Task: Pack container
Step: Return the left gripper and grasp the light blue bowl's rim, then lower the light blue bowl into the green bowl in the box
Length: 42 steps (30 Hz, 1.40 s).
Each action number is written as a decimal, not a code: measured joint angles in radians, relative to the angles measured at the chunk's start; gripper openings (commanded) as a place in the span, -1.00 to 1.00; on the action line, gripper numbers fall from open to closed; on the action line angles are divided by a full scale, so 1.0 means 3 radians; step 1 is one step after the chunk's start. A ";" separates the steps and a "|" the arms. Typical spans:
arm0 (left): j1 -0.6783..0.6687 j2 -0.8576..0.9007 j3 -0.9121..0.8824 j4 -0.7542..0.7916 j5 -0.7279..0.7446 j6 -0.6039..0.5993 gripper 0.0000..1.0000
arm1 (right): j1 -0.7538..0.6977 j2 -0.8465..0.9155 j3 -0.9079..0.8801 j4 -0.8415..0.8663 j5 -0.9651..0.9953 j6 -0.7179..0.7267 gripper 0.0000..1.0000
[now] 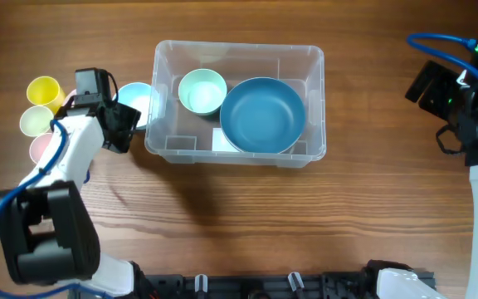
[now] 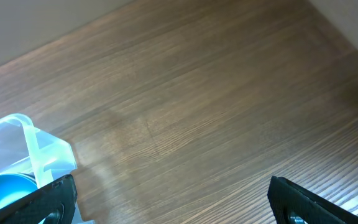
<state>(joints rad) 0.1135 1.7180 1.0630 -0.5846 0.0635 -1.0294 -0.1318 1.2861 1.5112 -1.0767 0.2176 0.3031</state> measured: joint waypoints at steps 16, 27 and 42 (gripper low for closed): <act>0.0000 0.0116 -0.0013 0.0118 0.0034 -0.0079 -0.92 | 0.0000 0.0000 0.0000 0.0000 0.0000 0.0000 0.99; -0.0001 -0.0233 0.0006 0.0089 0.0056 0.0001 -0.92 | -0.0001 0.0000 0.0000 0.0000 0.0000 0.0000 0.99; -0.0008 -0.1530 0.0057 0.0066 -0.0271 0.0275 -0.92 | -0.0001 0.0000 0.0000 0.0000 0.0000 0.0000 0.99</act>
<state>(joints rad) 0.1112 1.2591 1.0801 -0.5648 -0.0177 -0.9470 -0.1322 1.2861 1.5112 -1.0767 0.2176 0.3031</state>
